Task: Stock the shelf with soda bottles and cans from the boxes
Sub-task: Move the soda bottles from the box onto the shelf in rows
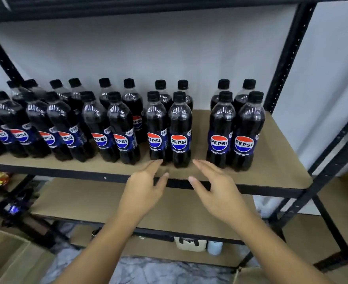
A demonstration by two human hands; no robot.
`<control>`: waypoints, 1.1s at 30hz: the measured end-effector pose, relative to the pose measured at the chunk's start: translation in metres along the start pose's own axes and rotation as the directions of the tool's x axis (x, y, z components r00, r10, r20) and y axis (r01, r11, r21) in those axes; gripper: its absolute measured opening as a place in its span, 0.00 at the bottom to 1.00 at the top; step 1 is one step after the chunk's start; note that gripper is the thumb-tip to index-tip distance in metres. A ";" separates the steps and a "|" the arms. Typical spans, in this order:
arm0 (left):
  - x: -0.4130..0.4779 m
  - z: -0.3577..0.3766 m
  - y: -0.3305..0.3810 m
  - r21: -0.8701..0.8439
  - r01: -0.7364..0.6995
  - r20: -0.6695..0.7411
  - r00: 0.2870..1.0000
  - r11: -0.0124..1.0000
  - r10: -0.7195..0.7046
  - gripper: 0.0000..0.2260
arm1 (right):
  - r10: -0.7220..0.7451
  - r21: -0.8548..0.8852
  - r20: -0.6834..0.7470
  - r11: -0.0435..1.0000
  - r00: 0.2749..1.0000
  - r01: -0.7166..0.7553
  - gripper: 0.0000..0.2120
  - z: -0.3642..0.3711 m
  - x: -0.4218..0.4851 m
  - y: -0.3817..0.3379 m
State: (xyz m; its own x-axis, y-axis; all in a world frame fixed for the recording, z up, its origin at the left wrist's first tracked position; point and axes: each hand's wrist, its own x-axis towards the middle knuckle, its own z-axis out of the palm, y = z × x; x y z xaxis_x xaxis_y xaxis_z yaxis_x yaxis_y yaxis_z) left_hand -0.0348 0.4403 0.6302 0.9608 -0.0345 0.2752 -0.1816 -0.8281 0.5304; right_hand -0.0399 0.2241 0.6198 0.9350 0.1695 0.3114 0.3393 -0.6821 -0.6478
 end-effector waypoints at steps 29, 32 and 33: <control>0.037 -0.020 -0.085 -0.209 -0.104 0.131 0.982 0.972 0.134 0.30 | 0.211 -0.138 -0.181 0.961 0.961 -0.237 0.27 0.060 0.024 -0.051; 0.018 -0.048 -0.090 -0.062 -0.080 0.137 0.987 0.995 0.088 0.27 | 0.126 -0.184 -0.078 0.973 0.989 -0.139 0.24 0.056 0.015 -0.073; 0.014 -0.056 -0.092 -0.019 -0.074 0.122 0.990 0.997 0.076 0.26 | 0.105 -0.162 -0.036 0.981 0.994 -0.109 0.23 0.057 0.016 -0.079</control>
State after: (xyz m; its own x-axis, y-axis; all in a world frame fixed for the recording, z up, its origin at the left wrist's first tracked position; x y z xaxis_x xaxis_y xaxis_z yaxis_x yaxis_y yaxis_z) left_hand -0.0169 0.5476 0.6302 0.9625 -0.1653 0.2151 -0.2565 -0.8126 0.5234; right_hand -0.0462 0.3217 0.6362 0.9611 0.0713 0.2667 0.2140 -0.8030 -0.5563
